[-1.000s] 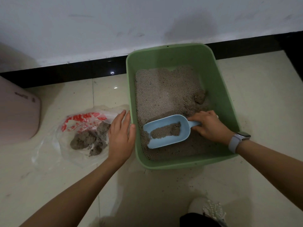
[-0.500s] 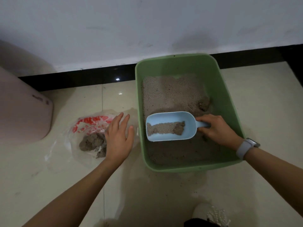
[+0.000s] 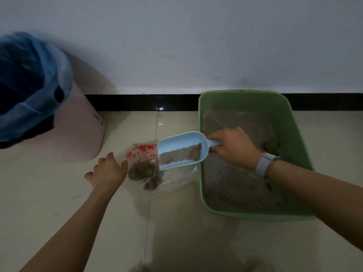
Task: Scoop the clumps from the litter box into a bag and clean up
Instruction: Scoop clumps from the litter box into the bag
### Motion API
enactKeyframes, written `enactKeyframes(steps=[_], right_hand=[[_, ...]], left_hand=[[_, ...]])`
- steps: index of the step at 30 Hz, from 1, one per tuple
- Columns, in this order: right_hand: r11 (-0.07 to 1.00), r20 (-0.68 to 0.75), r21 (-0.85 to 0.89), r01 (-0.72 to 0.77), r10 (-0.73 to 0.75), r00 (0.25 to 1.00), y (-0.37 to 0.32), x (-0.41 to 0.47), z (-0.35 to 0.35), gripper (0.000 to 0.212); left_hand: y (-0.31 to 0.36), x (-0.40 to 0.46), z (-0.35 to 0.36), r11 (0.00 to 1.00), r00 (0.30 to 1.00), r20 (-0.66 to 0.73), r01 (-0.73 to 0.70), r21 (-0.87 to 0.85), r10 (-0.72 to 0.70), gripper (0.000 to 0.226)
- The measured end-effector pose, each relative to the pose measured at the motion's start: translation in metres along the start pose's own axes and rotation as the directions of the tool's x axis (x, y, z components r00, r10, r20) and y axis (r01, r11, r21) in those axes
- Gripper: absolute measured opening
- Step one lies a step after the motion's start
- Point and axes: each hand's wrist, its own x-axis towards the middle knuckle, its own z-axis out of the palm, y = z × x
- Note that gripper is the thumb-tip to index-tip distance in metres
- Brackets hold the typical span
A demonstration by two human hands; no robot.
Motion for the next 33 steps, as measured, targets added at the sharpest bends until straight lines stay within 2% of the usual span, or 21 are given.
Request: enactKeyframes(steps=[3,5,8,10,12,14,16,19,21,24,27,30,33], right_hand=[[0.926,0.092,-0.341,0.162,-0.139,0.986,-0.039,0.026,0.002,0.015],[0.775,0.127,-0.552,0.308,-0.287,0.949,-0.062,0.037,0.006,0.004],[0.623,0.140,-0.682,0.383,-0.403,0.904,-0.079,0.045,0.009,0.024],[0.619,0.129,-0.676,0.400,-0.435,0.891,-0.080,0.045,0.003,0.019],[0.697,0.106,-0.623,0.354,-0.373,0.922,-0.069,0.039,-0.006,0.007],[0.825,-0.034,-0.512,0.238,-0.296,0.955,-0.050,0.027,-0.023,0.012],[0.920,-0.111,-0.387,0.062,-0.113,0.987,-0.022,0.009,-0.039,0.014],[0.937,-0.133,-0.297,-0.182,0.148,0.980,0.028,-0.027,-0.064,0.022],[0.875,-0.159,-0.392,-0.284,0.239,0.958,0.057,-0.049,-0.082,0.021],[0.654,-0.008,-0.709,-0.264,0.367,0.930,0.085,-0.064,-0.103,0.018],[0.523,0.058,-0.837,-0.164,0.382,0.922,0.099,-0.060,-0.108,0.015],[0.380,0.115,-0.925,-0.017,0.322,0.940,0.108,-0.044,-0.101,0.014],[0.307,0.203,-0.945,0.112,0.286,0.937,0.109,-0.028,-0.085,0.015]], left_hand=[[-0.005,0.000,-0.006,0.989,0.998,-0.060,-0.015,-0.144,0.007,0.035],[-0.007,0.000,-0.011,0.978,0.996,-0.090,-0.038,-0.204,0.019,0.032],[-0.003,-0.002,-0.014,0.975,0.994,-0.105,-0.060,-0.215,0.038,0.033],[0.003,-0.005,-0.012,0.976,0.988,-0.140,-0.094,-0.196,0.067,0.039],[0.012,-0.009,-0.013,0.969,0.973,-0.195,-0.157,-0.188,0.120,0.043],[0.026,-0.015,-0.016,0.946,0.953,-0.234,-0.243,-0.214,0.192,0.041],[0.044,-0.023,-0.019,0.908,0.925,-0.252,-0.345,-0.238,0.285,0.040],[0.081,-0.048,-0.011,0.778,0.813,-0.241,-0.579,-0.242,0.530,0.043],[0.106,-0.070,0.003,0.691,0.732,-0.161,-0.679,-0.247,0.662,0.051],[0.141,-0.091,0.027,0.674,0.683,0.009,-0.718,-0.176,0.730,0.066],[0.164,-0.093,0.040,0.720,0.714,0.097,-0.690,-0.076,0.694,0.076],[0.171,-0.086,0.051,0.774,0.769,0.103,-0.633,-0.016,0.631,0.081],[0.168,-0.084,0.061,0.791,0.787,0.080,-0.612,-0.023,0.612,0.079]])
